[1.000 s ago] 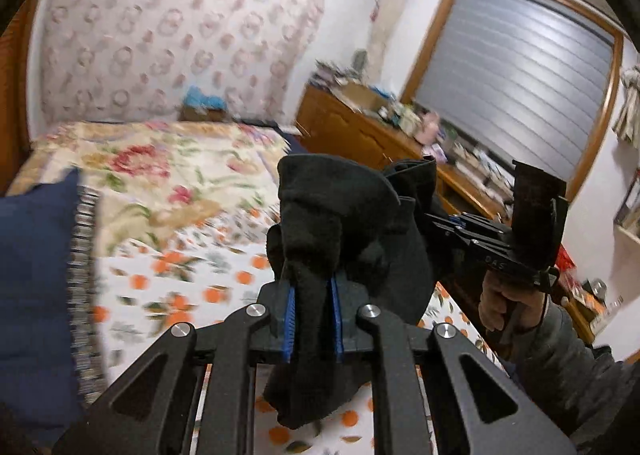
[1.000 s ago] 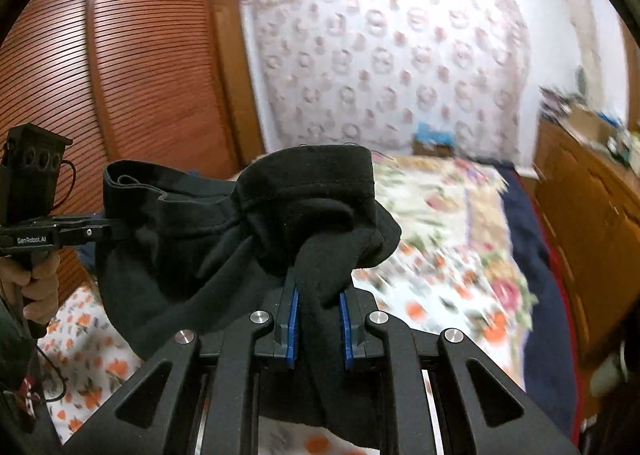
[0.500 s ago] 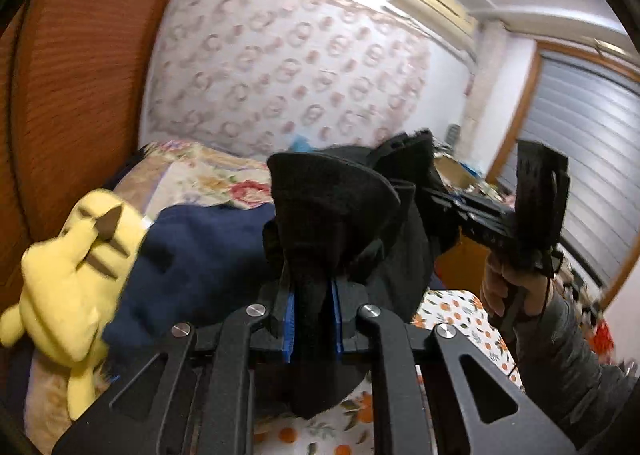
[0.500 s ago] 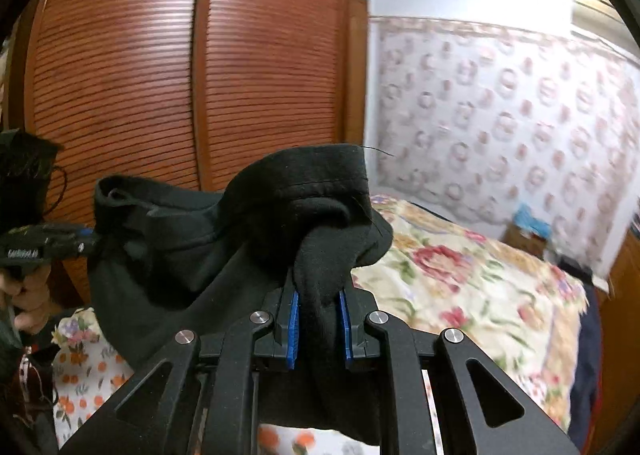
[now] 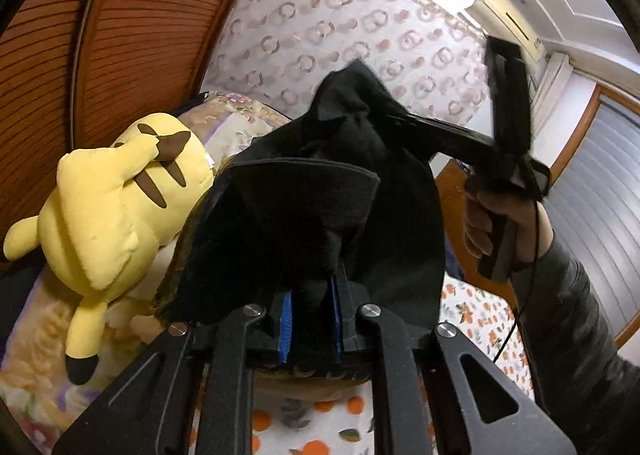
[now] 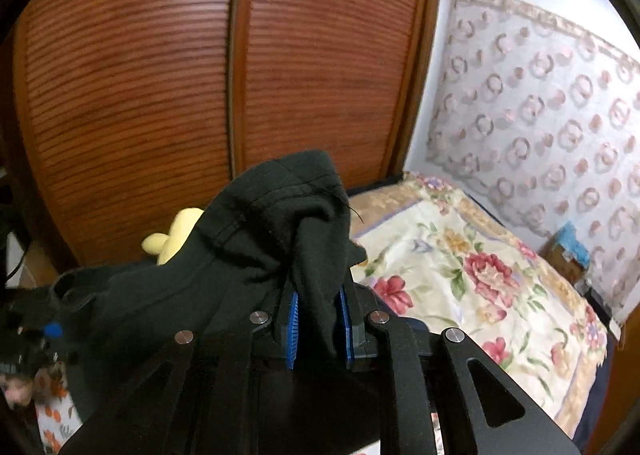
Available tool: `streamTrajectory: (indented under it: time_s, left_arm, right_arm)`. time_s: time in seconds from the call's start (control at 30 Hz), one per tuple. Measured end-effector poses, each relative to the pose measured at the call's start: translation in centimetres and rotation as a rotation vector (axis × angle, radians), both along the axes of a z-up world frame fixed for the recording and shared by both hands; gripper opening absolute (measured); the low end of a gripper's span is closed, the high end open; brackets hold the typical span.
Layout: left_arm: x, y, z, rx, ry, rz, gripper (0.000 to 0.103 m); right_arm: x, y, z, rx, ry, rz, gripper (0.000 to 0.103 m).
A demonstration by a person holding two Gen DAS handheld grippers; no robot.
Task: Fold small clothes
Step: 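Carry the black bundle with both grippers toward the navy clothes stack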
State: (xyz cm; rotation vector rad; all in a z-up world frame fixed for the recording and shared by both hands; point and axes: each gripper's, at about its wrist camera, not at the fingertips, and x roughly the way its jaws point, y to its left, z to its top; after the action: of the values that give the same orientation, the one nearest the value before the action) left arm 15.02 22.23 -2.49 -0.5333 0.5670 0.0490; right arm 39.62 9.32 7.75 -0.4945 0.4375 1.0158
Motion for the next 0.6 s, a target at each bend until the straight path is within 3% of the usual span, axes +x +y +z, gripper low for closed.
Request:
streamTrajectory:
  time_s: [0.13,0.23,0.33,0.47,0.57,0.6]
  left_arm:
    - [-0.6,-0.1,0.0,0.018,0.006,0.006,0.016]
    - [-0.9,-0.5,0.5,0.041,0.006,0.004,0.018]
    - [-1.2,-1.1,1.3,0.125,0.003,0.022,0.025]
    - [-2.0,-1.2,2.3,0.184,-0.037,0.044,0.05]
    - [-2.7,-1.3,3.1,0.217,-0.054,0.05,0.087]
    - [-2.8,-1.4,3.3,0.23,-0.057,0.042,0.088]
  right_arm:
    - [0.6,1.5,-0.9,-0.001,-0.017,-0.033,0.021]
    - [0.5,1.3,-0.6,0.02,-0.003,-0.084,0.038]
    - [0.5,0.3,-0.1,0.053,0.013,-0.093,0.048]
    - [-0.4,-0.6,-0.6,0.066,0.014,-0.097,0.057]
    - [-2.2,-1.1,-1.9,0.07,0.023,-0.11,0.06]
    - [-3.2,-1.4,-2.0,0.068,0.024,-0.114,0.061]
